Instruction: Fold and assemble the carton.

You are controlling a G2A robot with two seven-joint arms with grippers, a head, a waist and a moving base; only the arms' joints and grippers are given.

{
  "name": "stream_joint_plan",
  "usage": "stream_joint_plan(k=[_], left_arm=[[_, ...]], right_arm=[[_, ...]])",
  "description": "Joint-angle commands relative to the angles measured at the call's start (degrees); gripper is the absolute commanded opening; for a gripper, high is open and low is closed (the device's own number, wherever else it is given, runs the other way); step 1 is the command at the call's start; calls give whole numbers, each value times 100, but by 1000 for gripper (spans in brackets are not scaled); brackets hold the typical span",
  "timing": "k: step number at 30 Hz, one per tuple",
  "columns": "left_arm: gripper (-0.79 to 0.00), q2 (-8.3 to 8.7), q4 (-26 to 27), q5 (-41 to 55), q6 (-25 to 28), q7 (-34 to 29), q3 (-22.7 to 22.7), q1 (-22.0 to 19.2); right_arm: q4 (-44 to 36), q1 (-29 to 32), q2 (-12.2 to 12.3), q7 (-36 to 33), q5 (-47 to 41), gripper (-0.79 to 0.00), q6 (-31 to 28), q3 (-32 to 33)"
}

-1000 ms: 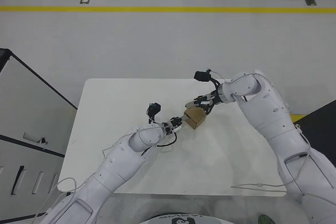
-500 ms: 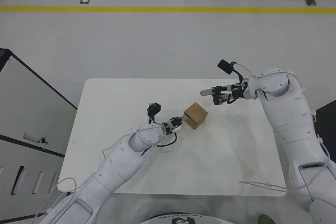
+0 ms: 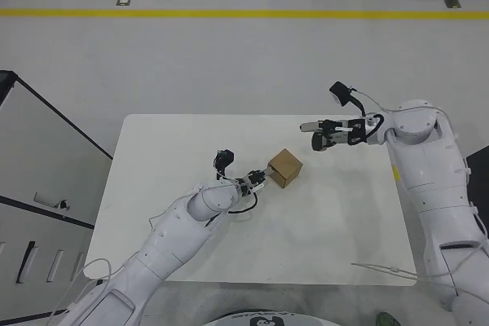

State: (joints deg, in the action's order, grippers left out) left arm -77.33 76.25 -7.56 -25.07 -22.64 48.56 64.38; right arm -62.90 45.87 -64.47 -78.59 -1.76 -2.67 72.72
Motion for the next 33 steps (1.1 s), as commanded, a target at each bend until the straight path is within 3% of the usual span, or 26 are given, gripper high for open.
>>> stream_joint_plan(k=[1,7,14,20,23,32,33], left_arm=[[0,0,0,0,0,0,0,0],[0,0,0,0,0,0,0,0],[0,0,22,-14,37,41,5,7],[0,81,415,-793,868,330,-27,247],[0,150,522,-1217,1411,183,-16,318],[0,162,489,-1360,1463,264,-10,340],[0,170,436,-1617,1709,335,-69,340]], right_arm=[[80,64,55,-104,-335,0,8,248],[435,239,204,-654,-1374,0,45,919],[548,297,285,-785,-1403,0,139,1018],[548,297,285,-785,-1403,0,139,1018],[548,297,285,-785,-1403,0,139,1018],[548,297,285,-785,-1403,0,139,1018],[548,297,285,-785,-1403,0,139,1018]])
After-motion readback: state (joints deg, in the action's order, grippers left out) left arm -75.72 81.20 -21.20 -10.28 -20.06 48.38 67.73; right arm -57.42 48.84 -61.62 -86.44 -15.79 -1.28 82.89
